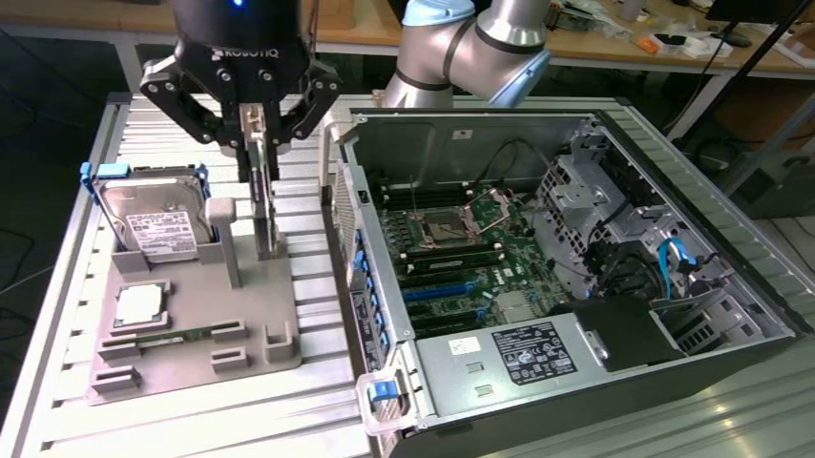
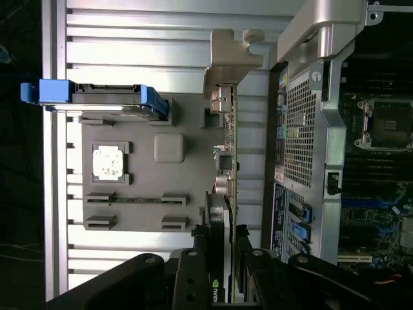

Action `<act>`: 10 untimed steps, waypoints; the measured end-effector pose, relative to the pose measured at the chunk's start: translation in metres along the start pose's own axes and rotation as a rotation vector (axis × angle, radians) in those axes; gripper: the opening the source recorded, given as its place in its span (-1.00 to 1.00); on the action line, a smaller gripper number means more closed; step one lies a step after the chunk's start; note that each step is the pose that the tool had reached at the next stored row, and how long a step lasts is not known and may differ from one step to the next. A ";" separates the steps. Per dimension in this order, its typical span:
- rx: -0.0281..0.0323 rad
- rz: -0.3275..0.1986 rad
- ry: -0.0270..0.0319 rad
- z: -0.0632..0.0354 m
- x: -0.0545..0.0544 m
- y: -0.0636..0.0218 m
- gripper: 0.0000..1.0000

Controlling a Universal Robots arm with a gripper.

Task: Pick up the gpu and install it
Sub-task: 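Pick up the gpu and move the gpu toward the slot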

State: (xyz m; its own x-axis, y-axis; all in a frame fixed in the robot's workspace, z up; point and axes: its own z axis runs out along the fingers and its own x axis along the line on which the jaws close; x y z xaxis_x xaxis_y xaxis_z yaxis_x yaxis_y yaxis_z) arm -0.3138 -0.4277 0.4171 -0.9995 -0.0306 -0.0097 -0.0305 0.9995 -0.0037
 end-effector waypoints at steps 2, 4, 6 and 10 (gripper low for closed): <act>0.0006 0.000 0.0001 -0.0056 0.000 0.0000 -0.46; 0.0007 0.000 -0.0001 -0.0115 0.000 0.0000 -0.46; 0.0008 0.000 0.0001 -0.0169 0.000 0.0000 -0.46; 0.0008 0.000 -0.0001 -0.0287 0.000 0.0000 -0.46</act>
State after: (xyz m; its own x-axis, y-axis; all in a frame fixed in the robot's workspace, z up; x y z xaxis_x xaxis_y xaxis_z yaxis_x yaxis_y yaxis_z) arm -0.3138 -0.4276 0.4458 -0.9995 -0.0305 -0.0097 -0.0305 0.9995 -0.0045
